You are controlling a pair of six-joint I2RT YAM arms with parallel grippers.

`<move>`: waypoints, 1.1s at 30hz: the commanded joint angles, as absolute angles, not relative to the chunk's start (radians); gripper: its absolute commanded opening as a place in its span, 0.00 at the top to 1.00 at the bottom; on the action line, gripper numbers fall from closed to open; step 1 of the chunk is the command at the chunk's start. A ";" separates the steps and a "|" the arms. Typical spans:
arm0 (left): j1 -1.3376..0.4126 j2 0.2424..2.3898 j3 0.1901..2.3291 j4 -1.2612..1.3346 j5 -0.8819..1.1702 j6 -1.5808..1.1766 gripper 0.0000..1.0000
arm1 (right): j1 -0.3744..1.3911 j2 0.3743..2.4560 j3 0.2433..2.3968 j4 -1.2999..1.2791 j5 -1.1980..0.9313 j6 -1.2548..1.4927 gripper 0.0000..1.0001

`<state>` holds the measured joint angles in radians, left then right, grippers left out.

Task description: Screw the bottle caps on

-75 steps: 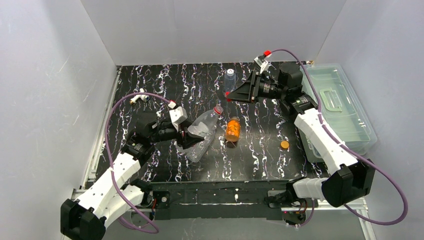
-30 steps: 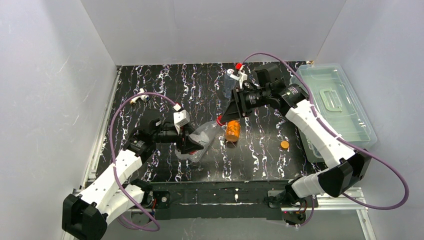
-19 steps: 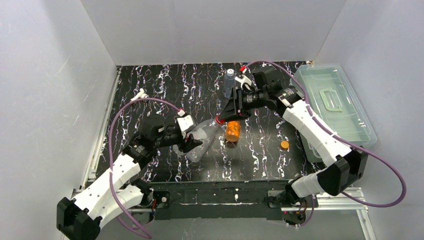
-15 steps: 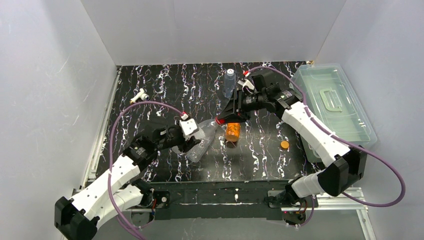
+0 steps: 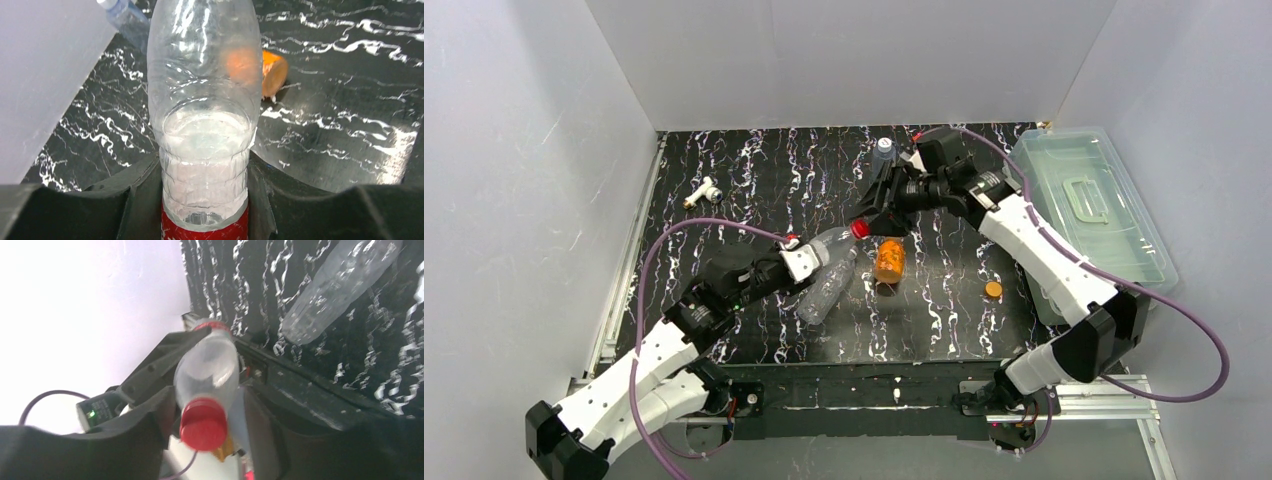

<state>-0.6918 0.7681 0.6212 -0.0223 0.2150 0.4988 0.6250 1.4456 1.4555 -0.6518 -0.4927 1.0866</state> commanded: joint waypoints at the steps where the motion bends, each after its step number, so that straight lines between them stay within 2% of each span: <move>1: -0.705 0.744 0.640 0.046 0.272 0.442 1.00 | 0.610 1.477 1.662 -0.804 -0.370 0.911 0.31; 4: -0.687 0.753 0.647 -0.009 0.349 0.382 1.00 | 0.593 1.468 1.763 -0.874 -0.326 0.759 0.13; 5: -0.673 0.755 0.647 -0.031 0.394 0.360 1.00 | 0.588 1.467 1.784 -0.890 -0.339 0.702 0.11; 10: -0.581 0.776 0.677 -0.099 0.716 0.245 1.00 | 0.587 1.420 1.789 -0.910 -0.517 0.378 0.08; 13: -0.548 0.790 0.702 -0.139 0.848 0.203 1.00 | 0.595 1.367 1.737 -0.944 -0.527 0.213 0.08; 17: -0.545 0.790 0.719 -0.160 0.938 0.151 1.00 | 0.602 1.285 1.605 -0.842 -0.616 0.143 0.08; 21: -0.543 0.795 0.705 -0.121 1.000 0.093 1.00 | 0.616 1.254 1.532 -0.743 -0.725 0.143 0.15; 33: -0.542 0.812 0.683 -0.033 1.037 0.017 1.00 | 0.654 1.258 1.493 -0.667 -0.855 0.144 0.24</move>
